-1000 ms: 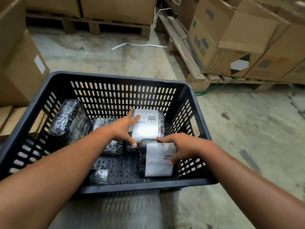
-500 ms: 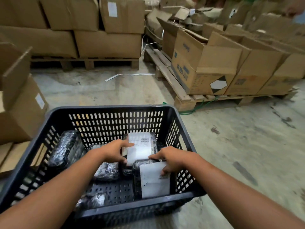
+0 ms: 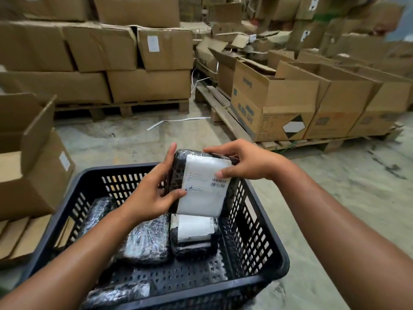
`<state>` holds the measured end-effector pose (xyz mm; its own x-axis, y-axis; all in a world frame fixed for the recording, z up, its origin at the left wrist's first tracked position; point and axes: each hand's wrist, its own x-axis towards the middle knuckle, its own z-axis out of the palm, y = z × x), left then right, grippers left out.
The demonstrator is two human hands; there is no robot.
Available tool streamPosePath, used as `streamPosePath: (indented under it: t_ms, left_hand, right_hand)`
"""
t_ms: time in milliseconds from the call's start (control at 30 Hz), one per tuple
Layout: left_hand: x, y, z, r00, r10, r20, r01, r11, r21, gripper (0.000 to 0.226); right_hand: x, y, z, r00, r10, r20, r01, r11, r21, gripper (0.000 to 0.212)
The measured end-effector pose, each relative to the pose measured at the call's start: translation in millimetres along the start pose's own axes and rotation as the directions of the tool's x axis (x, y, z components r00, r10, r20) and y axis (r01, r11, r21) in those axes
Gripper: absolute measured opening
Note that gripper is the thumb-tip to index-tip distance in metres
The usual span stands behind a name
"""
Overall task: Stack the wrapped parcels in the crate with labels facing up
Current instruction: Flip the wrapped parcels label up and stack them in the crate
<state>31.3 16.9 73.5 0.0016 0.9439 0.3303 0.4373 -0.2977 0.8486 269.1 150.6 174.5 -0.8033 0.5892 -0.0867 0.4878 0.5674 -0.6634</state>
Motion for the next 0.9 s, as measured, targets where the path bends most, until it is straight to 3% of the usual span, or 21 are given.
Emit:
streamPosePath:
  t_ms: [100, 167, 300, 433, 533, 633, 733, 900]
  left_hand:
    - [-2, -6, -1, 0.999, -0.001, -0.051, -0.003, 0.996, -0.084, 0.096]
    - [-5, -13, -2, 0.997, -0.027, -0.075, 0.013, 0.984, -0.176, 0.091]
    - [-5, -22, -9, 0.981, -0.116, -0.155, 0.061, 0.945, -0.321, 0.081]
    - [-4, -28, -8, 0.960, -0.236, -0.149, 0.178, 0.929, -0.325, 0.085]
    - [-3, -33, 0, 0.948, -0.311, -0.063, 0.309, 0.950, -0.047, 0.112]
    - [-3, -44, 12, 0.888, -0.442, 0.130, 0.399, 0.879, 0.262, 0.151]
    - [-4, -57, 23, 0.838, -0.503, 0.212, 0.421, 0.843, 0.335, 0.163]
    - [-4, -77, 32, 0.848, -0.495, 0.191, 0.427, 0.850, 0.309, 0.159]
  right_hand:
    - [3, 4, 20, 0.973, -0.012, -0.229, 0.041, 0.992, 0.121, 0.069]
    - [2, 12, 35, 0.940, -0.007, -0.342, 0.054, 0.991, 0.126, 0.086]
    - [-2, 29, 66, 0.978, -0.025, -0.209, 0.043, 0.996, 0.084, 0.141]
    - [5, 40, 94, 0.994, 0.036, -0.103, -0.035, 0.999, 0.006, 0.158]
    - [12, 50, 100, 0.990, 0.117, -0.074, -0.119, 0.992, -0.033, 0.161]
    - [15, 63, 110, 0.982, 0.190, -0.016, -0.190, 0.981, -0.043, 0.162]
    - [15, 76, 123, 0.967, 0.253, 0.033, -0.251, 0.966, -0.056, 0.162]
    - [24, 91, 129, 0.955, 0.289, 0.063, -0.285, 0.957, -0.057, 0.161]
